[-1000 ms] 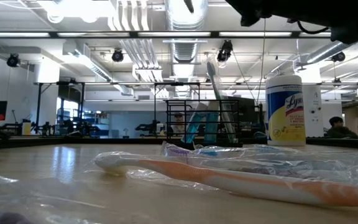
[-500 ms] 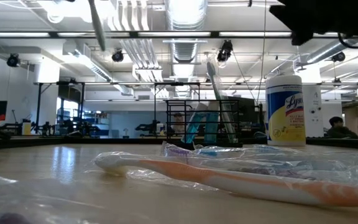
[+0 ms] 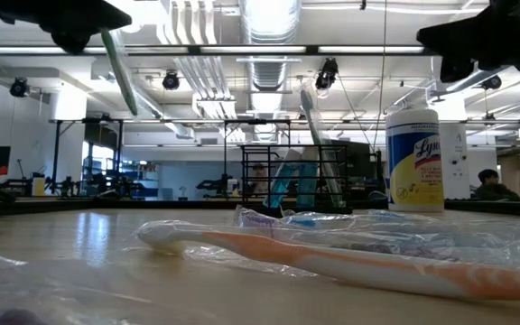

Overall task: Pick & Place toothbrushing station
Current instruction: Put the green toothbrush into the black wire organizer

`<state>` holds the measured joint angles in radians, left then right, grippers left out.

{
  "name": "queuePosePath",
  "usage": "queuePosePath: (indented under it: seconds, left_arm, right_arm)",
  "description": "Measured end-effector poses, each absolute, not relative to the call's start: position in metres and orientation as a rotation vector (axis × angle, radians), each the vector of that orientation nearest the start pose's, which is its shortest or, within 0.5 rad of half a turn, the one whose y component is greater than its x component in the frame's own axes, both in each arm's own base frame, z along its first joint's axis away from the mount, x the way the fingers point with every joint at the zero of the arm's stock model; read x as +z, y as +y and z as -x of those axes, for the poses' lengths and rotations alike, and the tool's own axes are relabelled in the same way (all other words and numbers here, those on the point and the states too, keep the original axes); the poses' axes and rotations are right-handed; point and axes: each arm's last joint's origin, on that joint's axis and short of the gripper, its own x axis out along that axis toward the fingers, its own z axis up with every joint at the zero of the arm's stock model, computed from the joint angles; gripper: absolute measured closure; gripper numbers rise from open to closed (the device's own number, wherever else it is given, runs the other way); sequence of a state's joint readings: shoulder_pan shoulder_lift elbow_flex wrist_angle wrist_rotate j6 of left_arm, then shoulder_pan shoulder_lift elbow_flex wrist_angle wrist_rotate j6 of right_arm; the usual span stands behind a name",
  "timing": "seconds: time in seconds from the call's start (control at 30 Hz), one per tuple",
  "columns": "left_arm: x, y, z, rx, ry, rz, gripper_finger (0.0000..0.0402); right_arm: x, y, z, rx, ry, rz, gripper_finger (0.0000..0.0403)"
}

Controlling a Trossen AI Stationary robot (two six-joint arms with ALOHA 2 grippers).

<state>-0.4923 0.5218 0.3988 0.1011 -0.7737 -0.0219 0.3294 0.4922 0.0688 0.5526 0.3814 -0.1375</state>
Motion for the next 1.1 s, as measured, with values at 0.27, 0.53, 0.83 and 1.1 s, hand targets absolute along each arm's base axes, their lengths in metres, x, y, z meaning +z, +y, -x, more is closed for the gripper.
queuePosePath:
  seconds: [0.27, 0.53, 0.83, 1.1]
  left_arm:
    - [0.2685, -0.0397, -0.1168, 0.284, -0.015, -0.006, 0.0394]
    - [0.2701, -0.0382, -0.1141, 0.284, -0.022, -0.012, 0.0394]
    - [0.2672, -0.0375, -0.1141, 0.312, 0.005, -0.027, 0.0394]
    - [0.2633, -0.0375, -0.1140, 0.314, 0.032, -0.004, 0.0394]
  right_arm:
    - [0.1890, 0.0308, -0.1231, -0.056, -0.119, 0.099, 0.0394]
    - [0.1889, 0.0351, -0.1230, 0.090, -0.131, 0.115, 0.0394]
    - [0.1893, 0.0349, -0.1230, 0.083, -0.133, 0.103, 0.0394]
    - [0.1897, 0.0348, -0.1230, 0.083, -0.138, 0.091, 0.0394]
